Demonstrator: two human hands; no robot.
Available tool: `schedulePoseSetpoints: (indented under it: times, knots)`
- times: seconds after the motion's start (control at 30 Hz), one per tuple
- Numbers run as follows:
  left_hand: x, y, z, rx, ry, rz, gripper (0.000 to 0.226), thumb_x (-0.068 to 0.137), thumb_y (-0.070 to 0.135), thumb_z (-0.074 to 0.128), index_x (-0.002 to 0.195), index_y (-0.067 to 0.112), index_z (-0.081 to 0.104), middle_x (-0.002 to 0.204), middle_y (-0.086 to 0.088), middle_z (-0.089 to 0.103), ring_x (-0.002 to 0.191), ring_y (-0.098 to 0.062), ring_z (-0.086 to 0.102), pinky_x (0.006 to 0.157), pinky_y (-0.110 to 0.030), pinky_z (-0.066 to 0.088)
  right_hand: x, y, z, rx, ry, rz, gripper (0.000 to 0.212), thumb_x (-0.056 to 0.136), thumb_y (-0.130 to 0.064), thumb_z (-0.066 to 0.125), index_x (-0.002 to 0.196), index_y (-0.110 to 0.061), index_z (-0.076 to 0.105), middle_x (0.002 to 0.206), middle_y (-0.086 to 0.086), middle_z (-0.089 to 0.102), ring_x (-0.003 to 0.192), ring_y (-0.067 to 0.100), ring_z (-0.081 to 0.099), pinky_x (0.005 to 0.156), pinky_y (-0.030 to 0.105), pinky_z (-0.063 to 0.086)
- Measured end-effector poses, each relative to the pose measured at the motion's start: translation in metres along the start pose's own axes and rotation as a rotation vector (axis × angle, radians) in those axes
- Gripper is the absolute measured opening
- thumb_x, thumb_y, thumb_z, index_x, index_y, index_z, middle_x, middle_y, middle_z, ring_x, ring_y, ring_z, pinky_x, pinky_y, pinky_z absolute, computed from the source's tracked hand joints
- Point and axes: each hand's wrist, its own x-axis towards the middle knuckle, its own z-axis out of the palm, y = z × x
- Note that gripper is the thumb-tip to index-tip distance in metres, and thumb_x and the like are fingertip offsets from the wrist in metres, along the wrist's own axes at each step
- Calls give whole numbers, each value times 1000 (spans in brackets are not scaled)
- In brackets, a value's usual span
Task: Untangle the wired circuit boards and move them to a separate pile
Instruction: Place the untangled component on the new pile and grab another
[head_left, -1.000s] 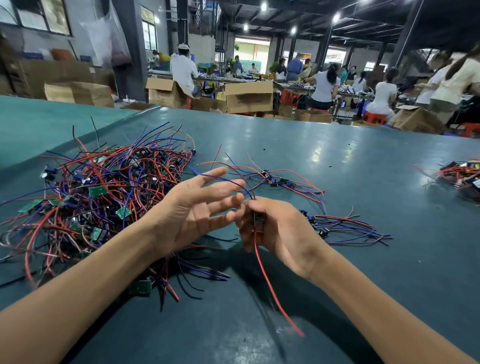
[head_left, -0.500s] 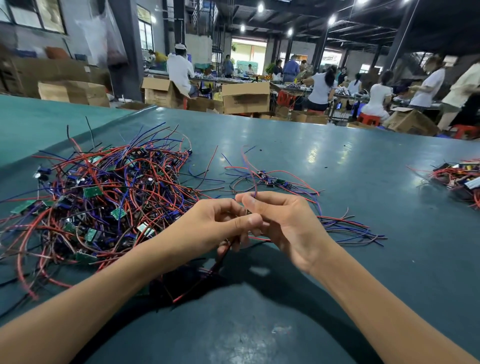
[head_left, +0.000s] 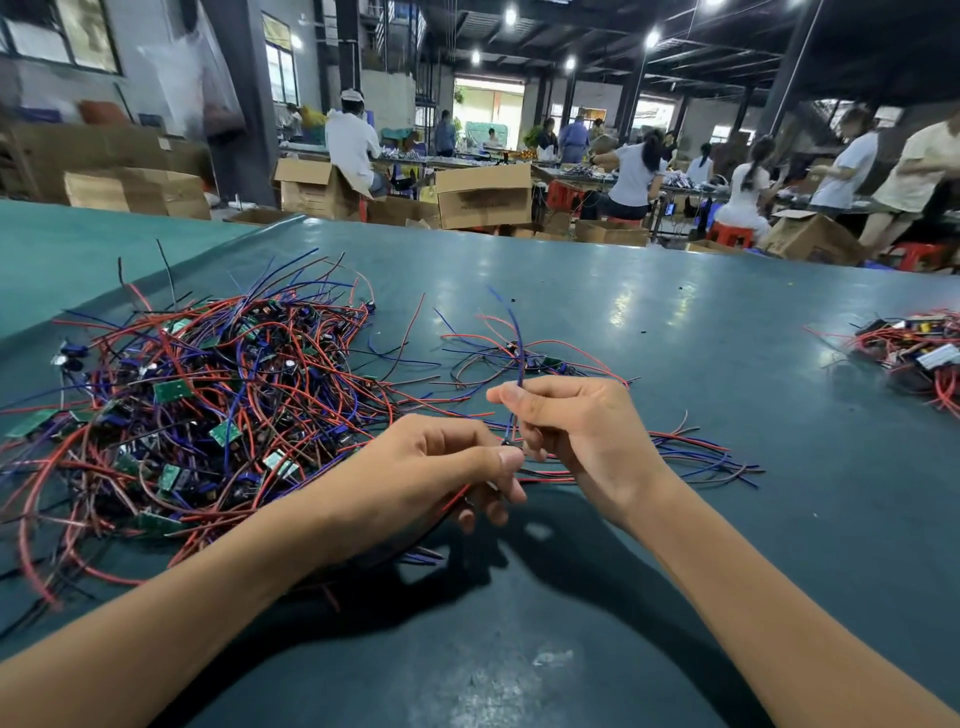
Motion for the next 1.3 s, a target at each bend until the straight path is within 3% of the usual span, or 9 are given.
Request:
schedulePoseSetpoints:
  times: [0.13, 0.27, 0.43, 0.57, 0.67, 0.8, 1.0, 1.17, 1.3]
  knots:
    - [-2, -1, 7, -16, 0, -9, 27, 91, 30, 67, 88, 4, 72, 95, -14, 75, 71, -17, 65, 64, -25, 49, 3, 1, -9, 1, 63, 20, 36, 65, -35, 81, 79, -2, 79, 55, 7, 45, 50, 18, 39, 48, 28, 31]
    - [-4, 3, 9, 71, -2, 0, 31, 92, 32, 66, 88, 1, 71, 94, -9, 76, 75, -15, 65, 76, -29, 51, 8, 2, -14, 50, 155, 38, 21, 80, -20, 79, 76, 0, 78, 53, 5, 47, 46, 18, 39, 43, 25, 32]
    - [-4, 4, 13, 139, 16, 4, 32, 94, 31, 67, 91, 0, 72, 92, -5, 77, 76, -13, 65, 81, -35, 52, 14, 3, -21, 101, 301, 58, 16, 80, -15, 79, 75, 0, 78, 51, 2, 48, 42, 16, 39, 40, 24, 30]
    - [-3, 6, 13, 136, 61, 66, 28, 92, 31, 68, 84, 5, 74, 93, -11, 77, 72, -15, 61, 71, -29, 50, 17, 2, -24, 117, 397, 23, 22, 77, -16, 82, 72, 4, 74, 51, 3, 50, 41, 18, 40, 40, 24, 32]
    - [-3, 6, 14, 92, 58, 81, 27, 89, 34, 70, 82, 9, 75, 94, -12, 77, 70, -16, 59, 67, -27, 49, 20, 1, -28, 124, 449, -18, 24, 78, -15, 83, 56, -12, 74, 52, 3, 55, 42, 16, 46, 41, 25, 38]
    - [-1, 5, 15, 36, 43, 74, 29, 87, 37, 71, 82, 9, 74, 95, -14, 76, 67, -16, 59, 63, -26, 48, 21, -2, -41, 152, 506, -19, 33, 78, -13, 83, 47, -17, 71, 52, 1, 57, 43, 14, 50, 43, 24, 41]
    - [-3, 3, 11, -32, 45, 34, 35, 92, 31, 67, 84, -4, 63, 97, -17, 75, 61, -18, 60, 57, -27, 50, 23, -3, -47, 303, 588, -3, 23, 77, -9, 83, 65, -7, 64, 48, 0, 50, 40, 12, 43, 40, 22, 37]
    - [-6, 4, 13, -105, 7, -34, 32, 92, 41, 67, 89, 8, 65, 85, -22, 72, 44, -17, 57, 41, -23, 45, 22, 1, -47, 420, 599, 52, 31, 76, -7, 83, 62, -13, 56, 51, -3, 42, 40, 11, 37, 40, 23, 33]
    - [-7, 2, 11, -55, -4, -45, 19, 89, 30, 70, 88, 11, 72, 75, -16, 69, 38, -11, 48, 37, -22, 42, 21, 0, -52, 432, 667, 16, 34, 77, -7, 82, 56, -15, 56, 52, -1, 44, 41, 13, 39, 39, 23, 34]
